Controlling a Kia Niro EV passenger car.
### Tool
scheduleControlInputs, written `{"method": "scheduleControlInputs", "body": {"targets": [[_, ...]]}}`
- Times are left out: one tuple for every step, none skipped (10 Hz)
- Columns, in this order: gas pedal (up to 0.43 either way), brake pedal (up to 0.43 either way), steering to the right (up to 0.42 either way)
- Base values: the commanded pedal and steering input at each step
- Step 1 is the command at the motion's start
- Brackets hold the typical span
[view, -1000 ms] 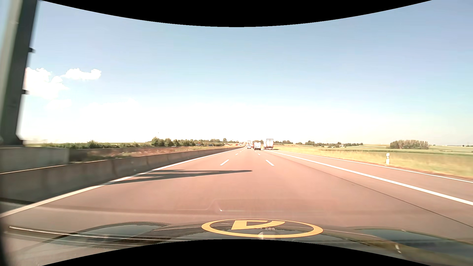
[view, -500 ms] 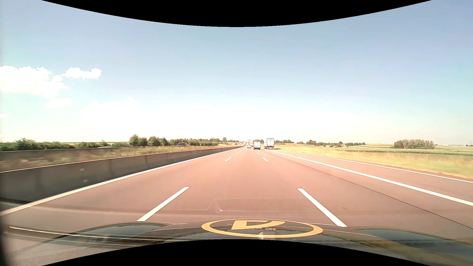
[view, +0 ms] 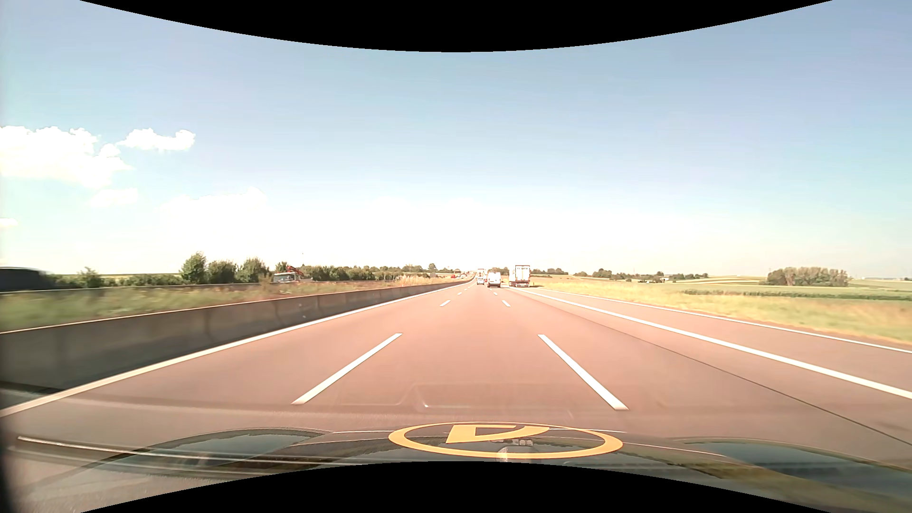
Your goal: Follow the waypoints while adhering to traffic rules and regulations
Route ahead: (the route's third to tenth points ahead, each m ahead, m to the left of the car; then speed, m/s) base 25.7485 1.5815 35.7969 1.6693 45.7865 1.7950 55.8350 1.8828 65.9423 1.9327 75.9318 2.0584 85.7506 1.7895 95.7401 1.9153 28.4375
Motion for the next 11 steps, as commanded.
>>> {"method": "scheduleControlInputs", "body": {"targets": [[0.299, 0.0, -0.003], [0.287, 0.0, -0.003], [0.287, 0.0, -0.003], [0.28, 0.0, -0.004], [0.28, 0.0, -0.004], [0.268, 0.0, -0.004], [0.268, 0.0, -0.003], [0.268, 0.0, -0.004], [0.268, 0.0, -0.004], [0.268, 0.0, -0.004], [0.26, 0.0, -0.003]]}}
